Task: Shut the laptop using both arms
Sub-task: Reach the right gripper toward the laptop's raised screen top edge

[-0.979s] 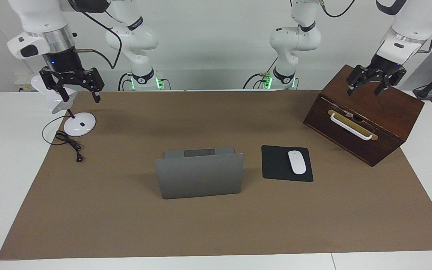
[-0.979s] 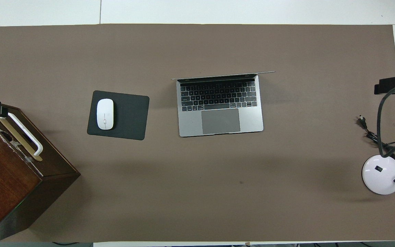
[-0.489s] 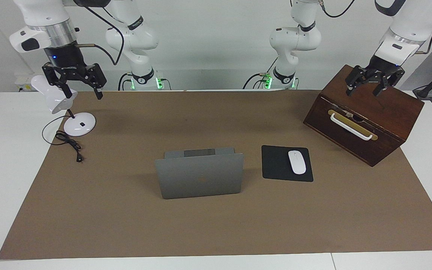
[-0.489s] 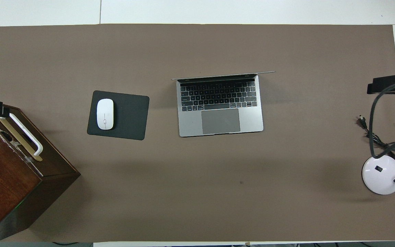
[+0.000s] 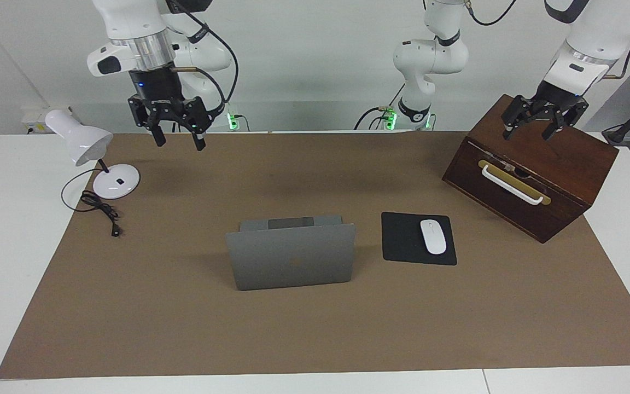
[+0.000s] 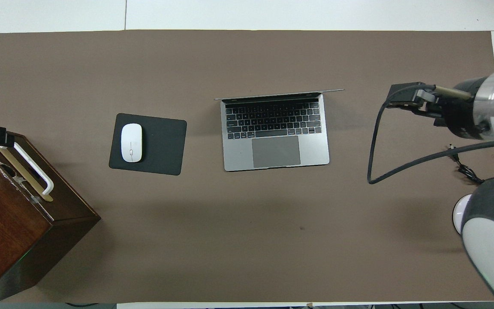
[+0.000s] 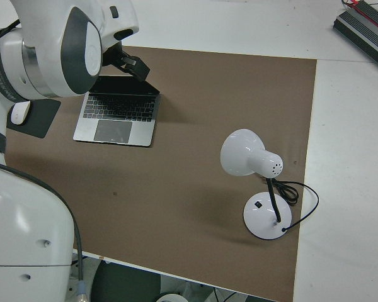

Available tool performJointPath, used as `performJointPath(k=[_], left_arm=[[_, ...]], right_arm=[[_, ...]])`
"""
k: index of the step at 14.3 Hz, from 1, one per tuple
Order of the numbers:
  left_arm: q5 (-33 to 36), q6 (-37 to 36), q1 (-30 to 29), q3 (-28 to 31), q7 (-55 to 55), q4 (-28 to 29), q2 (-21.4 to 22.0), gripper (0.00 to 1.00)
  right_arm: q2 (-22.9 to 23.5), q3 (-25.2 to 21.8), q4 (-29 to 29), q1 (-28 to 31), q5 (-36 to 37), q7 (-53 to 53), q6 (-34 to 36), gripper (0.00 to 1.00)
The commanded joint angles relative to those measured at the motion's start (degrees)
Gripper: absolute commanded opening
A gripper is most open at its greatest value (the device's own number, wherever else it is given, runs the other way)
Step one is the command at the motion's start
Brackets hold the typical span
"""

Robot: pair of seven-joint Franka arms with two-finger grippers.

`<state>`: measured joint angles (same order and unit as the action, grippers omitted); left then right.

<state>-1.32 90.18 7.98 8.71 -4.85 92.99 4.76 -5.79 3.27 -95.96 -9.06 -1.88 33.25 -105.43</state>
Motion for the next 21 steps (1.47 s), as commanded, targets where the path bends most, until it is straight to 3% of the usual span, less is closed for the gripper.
performJointPath(k=[1, 2, 3, 5, 15, 21], left_arm=[[1.23, 1.05, 0.63, -0.01, 0.8, 2.28, 1.83, 0.99], [1.23, 1.22, 0.72, -0.01, 1.07, 2.28, 1.83, 0.79], [1.23, 1.31, 0.72, -0.01, 1.07, 2.37, 1.83, 0.45], [1.14, 2.19, 0.72, -0.01, 1.33, 2.46, 1.83, 0.0], [1.06, 4.65, 0.81, -0.71, 1.86, 3.95, 2.36, 0.0], [0.1, 15.44, 4.58, -1.59, 2.39, 12.72, 5.87, 0.0]], right_arm=[[-0.98, -0.28, -1.95, -1.57, -0.76, 5.59, -2.75, 1.0], [-1.24, -0.37, -2.82, -1.58, -0.76, 5.6, -3.02, 1.0], [-1.33, -0.37, -3.18, -1.58, -0.76, 5.43, -3.03, 1.0], [-1.42, -0.37, -3.36, -1.58, -0.76, 5.25, -3.03, 1.0], [1.3, 0.77, -3.62, -5.61, -0.93, 20.6, -10.75, 1.0], [6.31, 0.77, -3.71, -8.08, -1.55, 25.37, -17.96, 1.0]])
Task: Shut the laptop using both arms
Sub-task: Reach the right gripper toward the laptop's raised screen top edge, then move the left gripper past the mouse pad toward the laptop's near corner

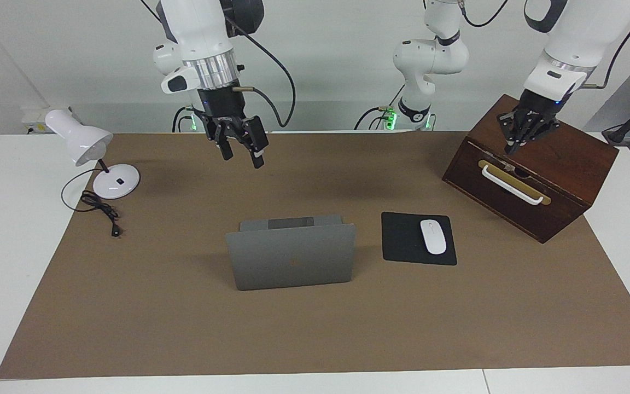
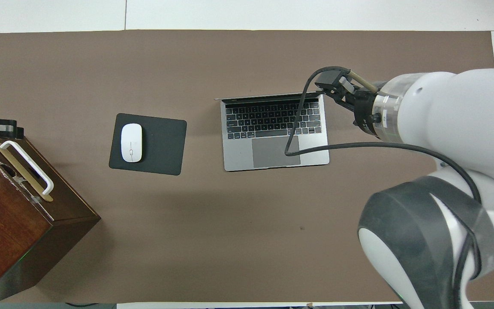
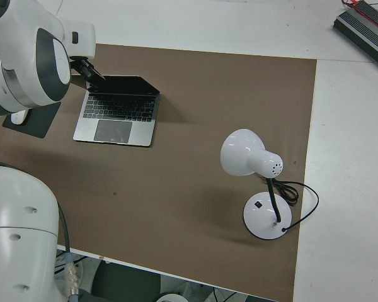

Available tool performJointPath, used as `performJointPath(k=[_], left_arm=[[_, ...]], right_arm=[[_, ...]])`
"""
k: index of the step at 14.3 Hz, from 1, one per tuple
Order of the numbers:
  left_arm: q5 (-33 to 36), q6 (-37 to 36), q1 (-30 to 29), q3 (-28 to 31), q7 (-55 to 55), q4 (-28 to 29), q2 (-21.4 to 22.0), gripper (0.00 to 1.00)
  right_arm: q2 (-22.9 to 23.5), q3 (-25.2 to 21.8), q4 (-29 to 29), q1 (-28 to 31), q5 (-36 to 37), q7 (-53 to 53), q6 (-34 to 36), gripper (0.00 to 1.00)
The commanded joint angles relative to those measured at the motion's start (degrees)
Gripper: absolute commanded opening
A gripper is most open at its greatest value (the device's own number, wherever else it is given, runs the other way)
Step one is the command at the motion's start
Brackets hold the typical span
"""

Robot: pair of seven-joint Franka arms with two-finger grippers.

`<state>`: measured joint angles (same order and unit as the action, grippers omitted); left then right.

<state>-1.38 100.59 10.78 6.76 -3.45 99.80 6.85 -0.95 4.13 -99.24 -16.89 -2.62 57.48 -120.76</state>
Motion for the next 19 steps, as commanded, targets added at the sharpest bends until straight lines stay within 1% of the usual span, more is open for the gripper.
performJointPath(k=[1, 4, 7, 10, 11, 13, 14, 16, 19], left_arm=[[-1.07, 7.58, 1.88, 0.36, 0.99, 8.03, 4.48, 0.0], [-2.92, 14.18, 3.98, 0.36, 1.08, 13.57, 6.85, 0.0], [-3.63, 17.62, 5.39, 0.36, 1.87, 16.65, 8.08, 0.0], [-4.42, 25.51, 7.49, 0.19, 1.87, 23.49, 10.28, 0.0], [-4.42, 27.28, 8.55, 0.19, 1.78, 24.99, 10.9, 0.0], [-4.42, 29.66, 9.95, 0.27, 1.43, 26.67, 10.9, 0.0], [-4.42, 31.41, 11.18, 0.27, 1.34, 27.46, 10.81, 0.0], [-4.42, 35.19, 11.8, 0.19, 1.43, 30.0, 10.81, 0.0], [-4.42, 38.54, 13.91, 0.27, 1.43, 31.33, 10.38, 0.0]], right_arm=[[2.26, -0.09, -0.52, -0.25, -0.72, 1.15, -2.99, 1.0], [3.76, -0.09, -0.96, -0.34, 0.07, 1.15, -4.74, 1.0], [4.03, -0.17, -1.05, -1.74, 0.51, 1.24, -4.49, 1.0], [3.77, -0.09, -0.96, -2.61, 1.12, 4.82, -3.78, 1.0], [3.59, -0.09, -0.96, -3.06, 1.13, 8.32, -3.52, 1.0], [3.59, 0.09, -0.61, -3.24, 1.13, 18.5, -3.69, 1.0], [3.68, 0.09, -0.61, -3.76, 1.13, 20.64, -3.78, 1.0], [3.68, 0.0, -0.69, -4.29, 1.13, 20.92, -3.96, 1.0], [3.68, 0.0, -0.87, -4.12, 1.04, 21.27, -4.31, 1.0]])
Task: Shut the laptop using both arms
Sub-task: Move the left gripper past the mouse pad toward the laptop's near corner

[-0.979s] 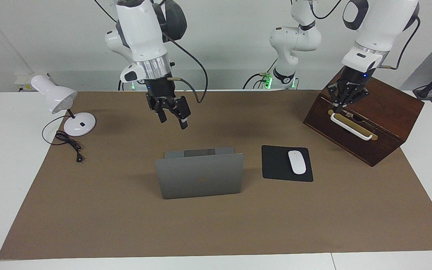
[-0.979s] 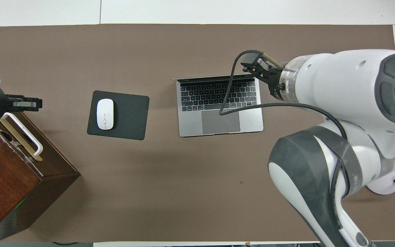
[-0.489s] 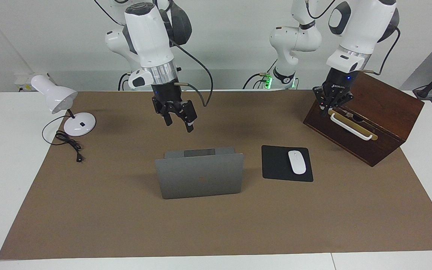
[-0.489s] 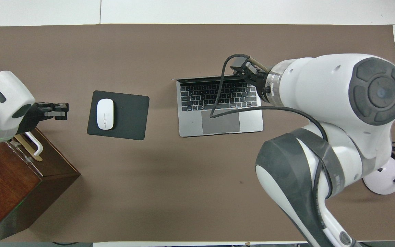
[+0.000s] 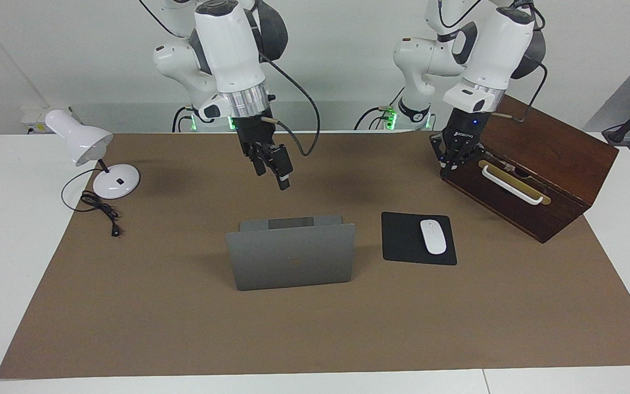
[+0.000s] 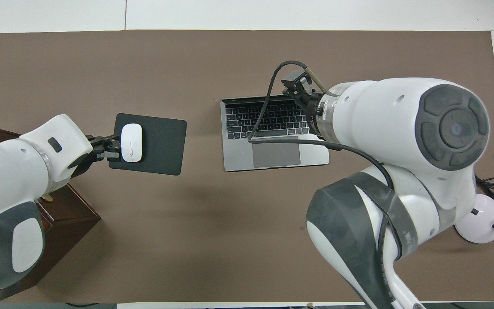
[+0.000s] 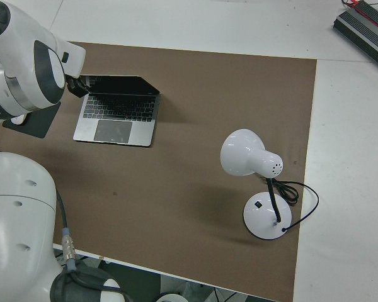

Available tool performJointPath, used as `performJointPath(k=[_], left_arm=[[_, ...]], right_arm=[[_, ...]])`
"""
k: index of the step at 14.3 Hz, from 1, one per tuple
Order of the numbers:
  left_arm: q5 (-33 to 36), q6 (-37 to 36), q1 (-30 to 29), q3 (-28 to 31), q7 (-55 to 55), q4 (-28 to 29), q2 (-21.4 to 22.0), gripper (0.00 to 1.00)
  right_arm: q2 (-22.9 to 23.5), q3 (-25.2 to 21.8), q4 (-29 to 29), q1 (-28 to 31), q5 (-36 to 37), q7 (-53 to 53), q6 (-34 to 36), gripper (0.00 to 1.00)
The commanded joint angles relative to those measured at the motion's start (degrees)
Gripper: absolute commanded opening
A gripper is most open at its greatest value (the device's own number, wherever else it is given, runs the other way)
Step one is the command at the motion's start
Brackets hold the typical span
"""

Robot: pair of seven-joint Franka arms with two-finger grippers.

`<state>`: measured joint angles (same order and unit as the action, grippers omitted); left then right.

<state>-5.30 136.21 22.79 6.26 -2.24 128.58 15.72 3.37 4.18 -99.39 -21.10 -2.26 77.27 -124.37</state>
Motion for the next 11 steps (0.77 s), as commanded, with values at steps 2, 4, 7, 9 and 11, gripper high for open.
performJointPath(k=[2, 4, 7, 9, 11], left_arm=[[-0.5, 6.59, 3.57, 0.77, 0.22, 4.04, 1.07, 0.0], [-0.5, 10.37, 5.41, 0.77, 0.13, 6.49, 0.98, 0.0], [-0.5, 15.38, 7.79, 0.77, 0.13, 8.09, -1.21, 0.0], [-0.5, 18.64, 9.63, 0.77, 0.13, 8.18, -3.67, 0.0], [-0.5, 21.71, 11.3, 0.77, 0.13, 8.27, -6.04, 0.0]], right_arm=[[-0.64, -0.05, -0.8, 0.35, 0.5, 1.48, -0.79, 1.0], [-0.73, -0.05, -1.15, 0.62, 0.42, 1.3, -0.79, 1.0], [-0.82, -0.14, -1.33, 0.62, 0.42, 0.77, -0.79, 1.0], [-0.82, -0.14, -1.42, 0.62, 0.42, 0.68, -0.79, 1.0], [-0.73, -0.14, -1.42, 0.71, 0.42, 0.42, -0.79, 1.0]])
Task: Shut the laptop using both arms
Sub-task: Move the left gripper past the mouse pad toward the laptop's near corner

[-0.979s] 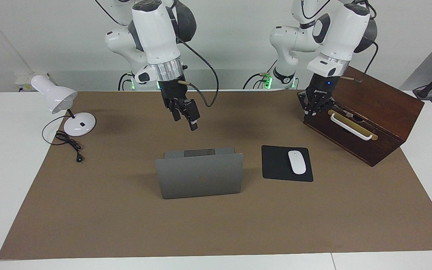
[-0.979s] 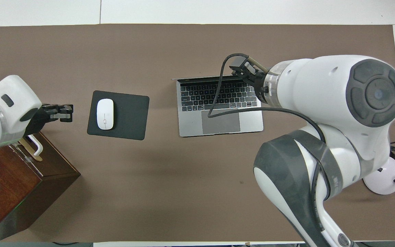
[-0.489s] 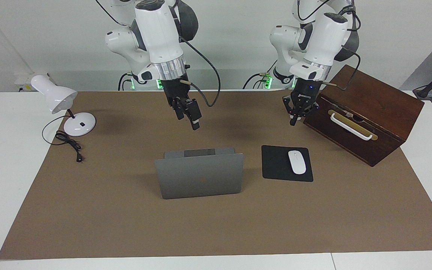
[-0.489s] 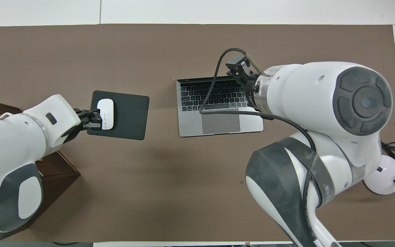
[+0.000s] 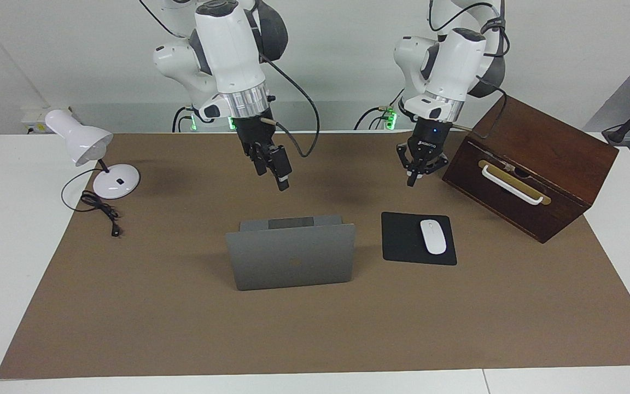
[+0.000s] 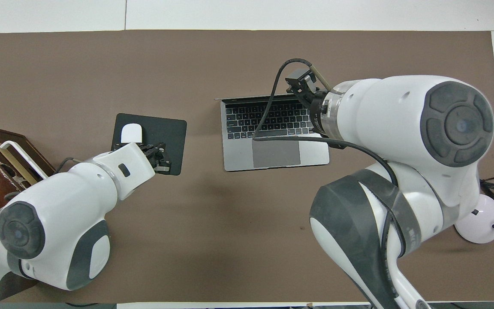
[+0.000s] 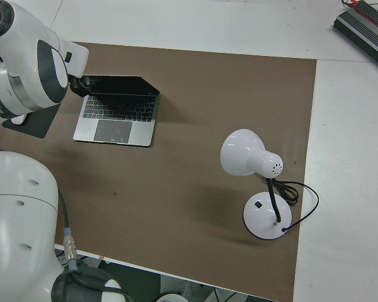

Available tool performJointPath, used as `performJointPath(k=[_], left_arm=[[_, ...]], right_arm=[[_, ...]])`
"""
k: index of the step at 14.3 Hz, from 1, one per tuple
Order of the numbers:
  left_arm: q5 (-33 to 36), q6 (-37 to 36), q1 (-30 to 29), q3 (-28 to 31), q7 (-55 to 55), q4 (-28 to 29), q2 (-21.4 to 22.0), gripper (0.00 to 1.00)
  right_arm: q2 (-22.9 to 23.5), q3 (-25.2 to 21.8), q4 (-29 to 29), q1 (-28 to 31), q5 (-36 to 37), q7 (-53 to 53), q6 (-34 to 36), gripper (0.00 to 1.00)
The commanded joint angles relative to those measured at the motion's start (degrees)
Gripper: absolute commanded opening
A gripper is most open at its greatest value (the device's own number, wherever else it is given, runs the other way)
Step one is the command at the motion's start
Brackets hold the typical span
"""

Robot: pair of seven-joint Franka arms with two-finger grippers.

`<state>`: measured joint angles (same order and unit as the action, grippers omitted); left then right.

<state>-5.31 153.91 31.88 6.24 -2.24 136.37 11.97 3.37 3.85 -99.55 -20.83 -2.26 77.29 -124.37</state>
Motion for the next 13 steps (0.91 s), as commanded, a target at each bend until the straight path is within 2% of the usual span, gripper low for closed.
performJointPath(k=[1, 5, 8, 13], left_arm=[[-0.5, 5.68, 3.0, 0.79, 0.13, 0.56, -3.61, 0.0], [-0.5, 11.13, 4.85, 0.79, 0.13, 1.18, -6.87, 0.0], [-0.41, 18.95, 6.61, 0.79, 0.04, 2.49, -10.03, 0.0], [-0.32, 23.53, 7.4, 0.61, 0.13, 2.85, -12.58, 0.0]], right_arm=[[-0.82, 0.19, -1.27, 0.44, 0.42, 0.32, -0.79, 1.0], [-0.83, 0.1, -1.62, 0.53, 0.42, -0.65, -0.79, 1.0], [-1.0, -0.16, -2.4, 0.71, 0.33, -2.23, -0.88, 1.0], [-1.18, -0.07, -2.5, 1.15, 0.33, -2.5, -0.88, 1.0]])
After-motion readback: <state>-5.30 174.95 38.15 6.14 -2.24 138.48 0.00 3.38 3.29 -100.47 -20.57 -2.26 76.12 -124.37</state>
